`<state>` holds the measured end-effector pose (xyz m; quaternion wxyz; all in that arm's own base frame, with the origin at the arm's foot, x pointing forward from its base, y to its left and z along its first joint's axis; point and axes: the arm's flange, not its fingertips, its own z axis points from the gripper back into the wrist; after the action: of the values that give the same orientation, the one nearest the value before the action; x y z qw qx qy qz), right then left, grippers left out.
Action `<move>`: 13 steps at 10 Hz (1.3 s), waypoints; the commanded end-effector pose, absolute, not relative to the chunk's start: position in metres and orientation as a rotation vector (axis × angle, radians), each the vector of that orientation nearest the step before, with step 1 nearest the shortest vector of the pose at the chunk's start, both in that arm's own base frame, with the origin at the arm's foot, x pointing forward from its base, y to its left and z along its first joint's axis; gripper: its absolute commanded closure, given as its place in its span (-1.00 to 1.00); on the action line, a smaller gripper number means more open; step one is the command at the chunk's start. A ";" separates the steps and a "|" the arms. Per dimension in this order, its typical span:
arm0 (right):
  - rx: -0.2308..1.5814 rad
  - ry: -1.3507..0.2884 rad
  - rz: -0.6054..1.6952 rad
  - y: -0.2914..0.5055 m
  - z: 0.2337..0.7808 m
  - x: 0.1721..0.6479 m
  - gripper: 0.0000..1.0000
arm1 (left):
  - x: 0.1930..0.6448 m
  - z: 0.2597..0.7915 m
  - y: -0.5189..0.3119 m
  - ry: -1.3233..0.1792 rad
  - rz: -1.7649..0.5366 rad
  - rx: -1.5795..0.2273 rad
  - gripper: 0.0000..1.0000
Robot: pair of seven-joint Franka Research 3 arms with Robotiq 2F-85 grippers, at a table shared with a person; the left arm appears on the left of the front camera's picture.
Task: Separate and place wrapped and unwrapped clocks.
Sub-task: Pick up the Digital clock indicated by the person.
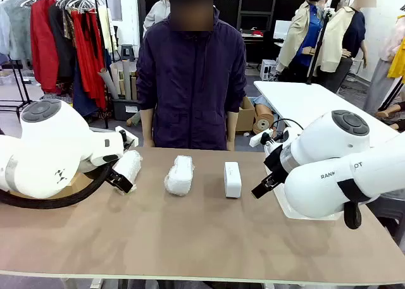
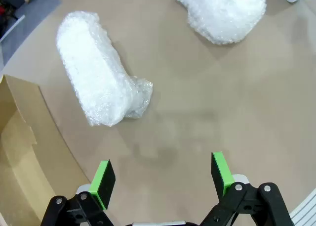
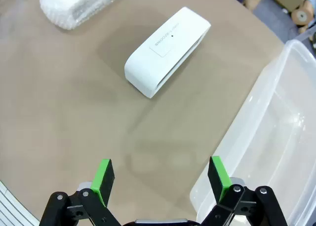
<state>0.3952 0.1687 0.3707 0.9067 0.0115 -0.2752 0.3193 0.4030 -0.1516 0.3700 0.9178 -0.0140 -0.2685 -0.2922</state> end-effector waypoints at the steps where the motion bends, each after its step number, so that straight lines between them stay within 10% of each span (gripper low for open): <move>1: 0.024 -0.568 0.659 0.169 0.371 0.395 -1.00 | 0.403 0.370 -0.152 -0.552 -0.601 -0.029 -1.00; 13: 0.024 -0.568 0.659 0.169 0.371 0.395 -1.00 | 0.403 0.370 -0.152 -0.552 -0.601 -0.029 -1.00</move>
<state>0.3952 0.1688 0.3706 0.9067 0.0113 -0.2751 0.3195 0.4029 -0.1517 0.3700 0.9178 -0.0140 -0.2685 -0.2923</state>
